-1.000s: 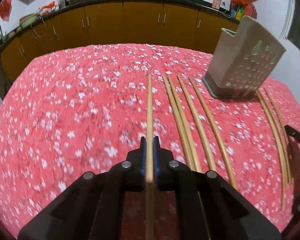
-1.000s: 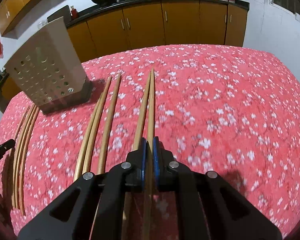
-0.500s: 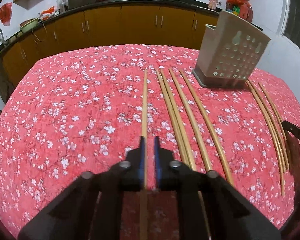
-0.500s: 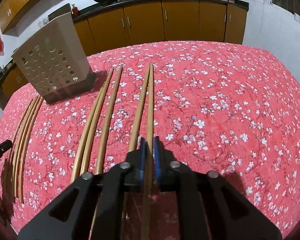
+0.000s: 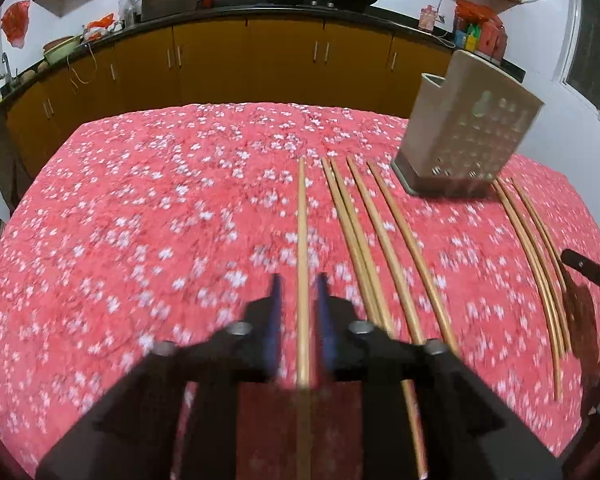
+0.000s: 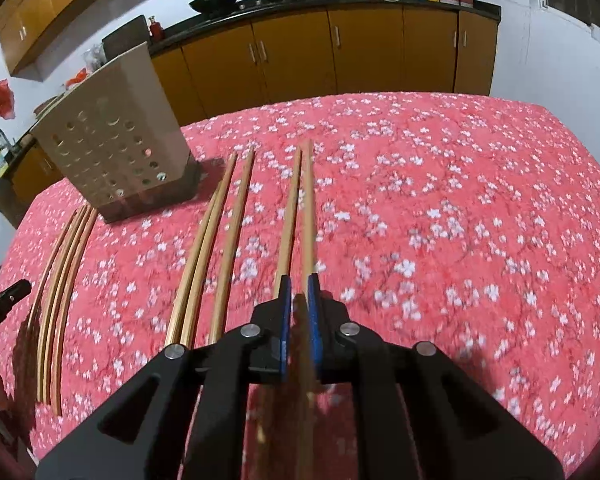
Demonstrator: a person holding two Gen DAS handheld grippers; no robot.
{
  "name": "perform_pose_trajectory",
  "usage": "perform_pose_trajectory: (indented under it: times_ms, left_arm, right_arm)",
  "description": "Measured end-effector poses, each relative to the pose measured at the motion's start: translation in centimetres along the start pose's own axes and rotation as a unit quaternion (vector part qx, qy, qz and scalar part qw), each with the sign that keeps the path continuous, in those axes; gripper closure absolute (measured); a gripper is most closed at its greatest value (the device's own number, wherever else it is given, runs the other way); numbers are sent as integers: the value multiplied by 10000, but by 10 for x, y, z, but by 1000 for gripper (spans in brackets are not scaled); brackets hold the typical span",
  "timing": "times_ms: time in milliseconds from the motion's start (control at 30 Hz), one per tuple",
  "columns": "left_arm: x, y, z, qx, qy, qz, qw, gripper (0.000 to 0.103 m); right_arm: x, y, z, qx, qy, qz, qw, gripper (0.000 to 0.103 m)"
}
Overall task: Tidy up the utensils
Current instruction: 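Lift the held chopsticks upright with both grippers toward the beige holder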
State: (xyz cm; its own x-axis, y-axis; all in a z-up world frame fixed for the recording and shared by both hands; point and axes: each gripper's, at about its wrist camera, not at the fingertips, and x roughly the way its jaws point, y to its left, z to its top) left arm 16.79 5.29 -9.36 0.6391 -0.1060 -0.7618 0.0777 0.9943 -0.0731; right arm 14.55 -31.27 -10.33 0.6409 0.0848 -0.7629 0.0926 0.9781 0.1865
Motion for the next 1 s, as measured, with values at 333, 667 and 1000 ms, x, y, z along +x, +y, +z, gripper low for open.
perform_pose_trajectory:
  times_ms: [333, 667, 1000]
  left_arm:
    - [-8, -9, -42, 122, 252, 35, 9996, 82]
    - [11, -10, -21, 132, 97, 241, 9996, 95]
    - [6, -6, -27, 34, 99, -54, 9999, 91]
  right_arm:
    - [-6, 0, -18, 1, 54, -55, 10000, 70]
    - [-5, -7, -22, -74, 24, -231, 9997, 95]
    - [-5, -12, -19, 16, 24, -227, 9997, 95]
